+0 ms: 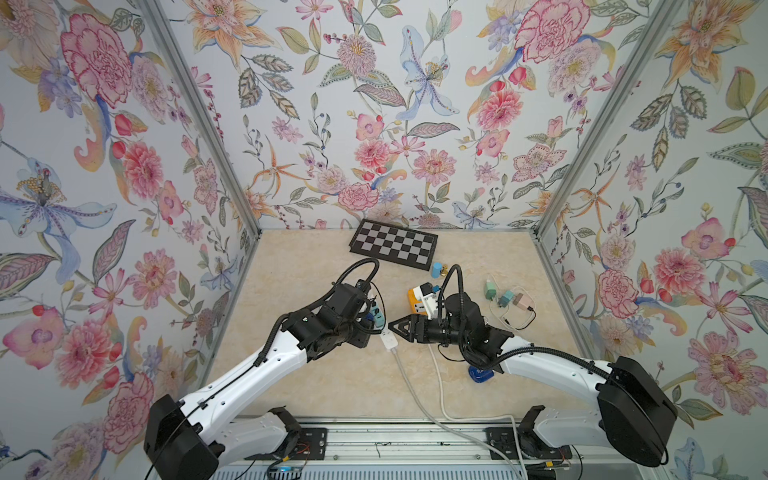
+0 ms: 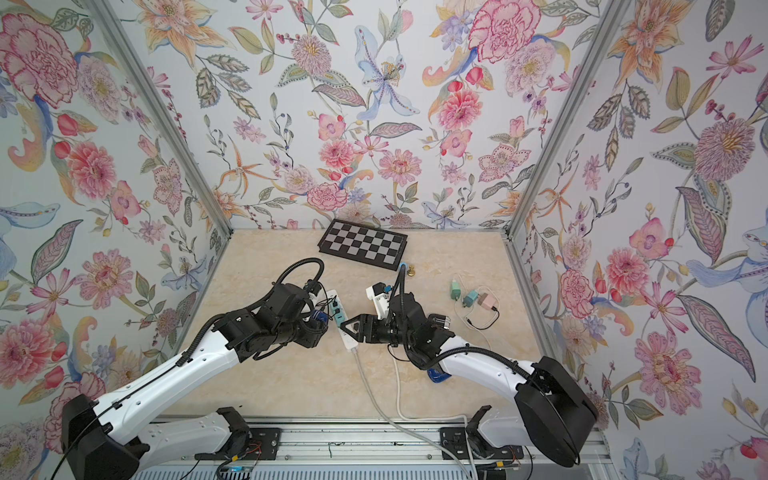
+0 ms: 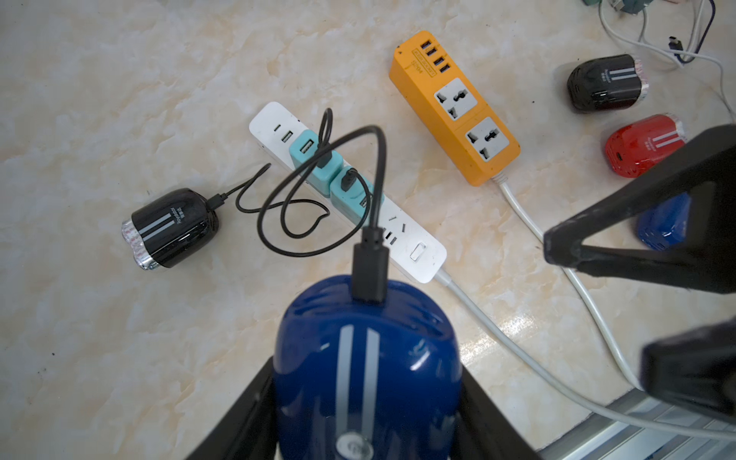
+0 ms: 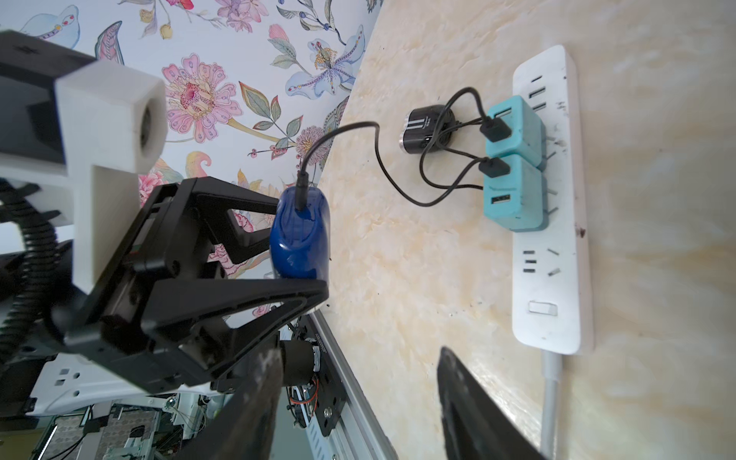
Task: Unplug the electric shaver
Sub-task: Pick up the electric shaver from the center of the board, then remove the charging cable from the electric shaver.
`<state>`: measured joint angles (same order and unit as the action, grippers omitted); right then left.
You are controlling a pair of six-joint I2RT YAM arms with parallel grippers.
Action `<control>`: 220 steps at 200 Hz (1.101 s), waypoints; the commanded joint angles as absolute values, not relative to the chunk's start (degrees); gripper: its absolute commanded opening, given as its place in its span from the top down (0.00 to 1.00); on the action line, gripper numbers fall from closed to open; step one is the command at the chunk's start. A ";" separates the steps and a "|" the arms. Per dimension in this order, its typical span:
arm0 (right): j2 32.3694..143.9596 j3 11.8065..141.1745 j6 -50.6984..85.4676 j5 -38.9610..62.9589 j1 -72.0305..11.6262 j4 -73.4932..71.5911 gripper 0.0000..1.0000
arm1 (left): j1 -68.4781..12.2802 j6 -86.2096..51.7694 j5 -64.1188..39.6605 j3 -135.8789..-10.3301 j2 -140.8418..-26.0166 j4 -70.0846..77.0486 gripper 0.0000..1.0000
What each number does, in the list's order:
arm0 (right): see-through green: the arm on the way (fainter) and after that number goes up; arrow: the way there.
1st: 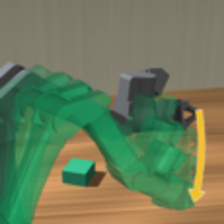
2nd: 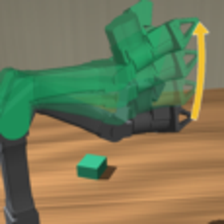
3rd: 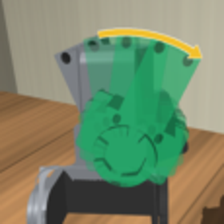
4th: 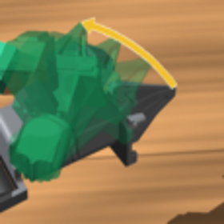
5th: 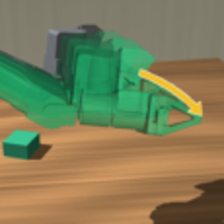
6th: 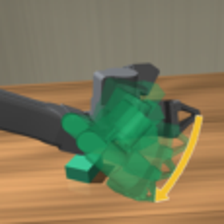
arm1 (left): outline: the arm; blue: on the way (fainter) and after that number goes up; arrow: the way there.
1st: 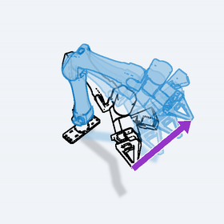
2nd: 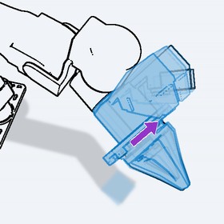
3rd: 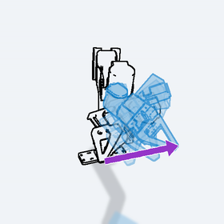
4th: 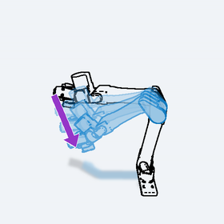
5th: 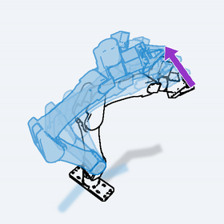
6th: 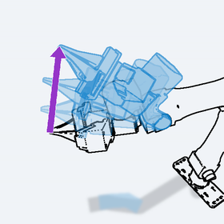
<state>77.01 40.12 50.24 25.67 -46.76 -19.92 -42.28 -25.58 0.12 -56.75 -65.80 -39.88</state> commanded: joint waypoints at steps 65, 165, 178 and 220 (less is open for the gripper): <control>80.49 38.75 57.03 27.96 -47.71 -33.10 0.40 | -51.58 -41.34 2.81 -54.74 -57.84 -53.56 0.54; 79.12 40.63 64.25 26.86 -51.85 -27.32 0.45 | -58.96 -44.09 10.47 -51.58 -54.97 -52.56 0.57; 78.87 40.52 64.34 26.39 -52.59 -27.27 0.46 | -59.15 -43.78 10.94 -52.00 -55.03 -52.22 0.57; 79.20 41.63 63.72 24.35 -55.32 -26.33 0.49 | -59.41 -41.28 10.19 -51.52 -55.99 -48.82 0.56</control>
<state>79.81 39.51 63.09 26.09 -54.04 -27.09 -58.52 -42.70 8.23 -51.27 -55.24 -51.37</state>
